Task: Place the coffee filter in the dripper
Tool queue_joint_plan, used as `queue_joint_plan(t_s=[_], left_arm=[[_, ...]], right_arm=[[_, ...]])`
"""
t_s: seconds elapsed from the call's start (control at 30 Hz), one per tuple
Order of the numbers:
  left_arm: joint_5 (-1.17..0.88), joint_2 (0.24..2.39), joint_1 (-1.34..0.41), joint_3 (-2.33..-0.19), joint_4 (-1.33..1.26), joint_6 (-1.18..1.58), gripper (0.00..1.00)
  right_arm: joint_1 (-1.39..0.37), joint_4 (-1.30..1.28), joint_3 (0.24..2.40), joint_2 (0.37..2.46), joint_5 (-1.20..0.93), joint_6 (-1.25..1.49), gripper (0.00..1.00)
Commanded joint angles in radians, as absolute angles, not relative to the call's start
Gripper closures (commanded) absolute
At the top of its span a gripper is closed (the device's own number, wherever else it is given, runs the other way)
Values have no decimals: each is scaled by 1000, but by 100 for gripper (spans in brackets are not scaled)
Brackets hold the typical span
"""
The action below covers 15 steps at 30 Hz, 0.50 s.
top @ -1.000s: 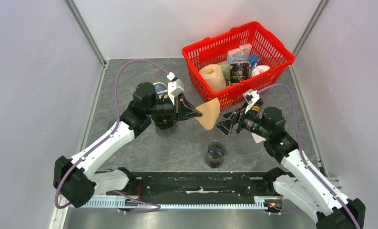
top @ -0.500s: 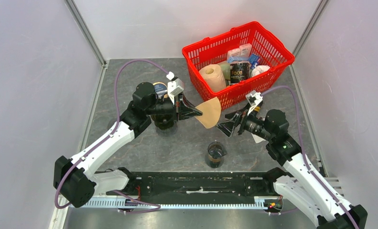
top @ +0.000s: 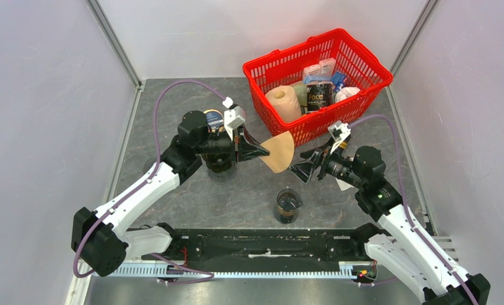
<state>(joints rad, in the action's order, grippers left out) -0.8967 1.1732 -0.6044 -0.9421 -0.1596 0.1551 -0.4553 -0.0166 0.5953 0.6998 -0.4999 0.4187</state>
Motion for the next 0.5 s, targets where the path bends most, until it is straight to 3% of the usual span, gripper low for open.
queue_joint_plan(t_s=[0.0, 0.47], left_arm=[[-930, 1151, -609, -937, -196, 155, 98], [-1002, 1159, -609, -925, -276, 231, 98]], right_arm=[[-456, 38, 623, 692, -517, 434, 3], [-456, 210, 618, 748, -584, 477, 5]])
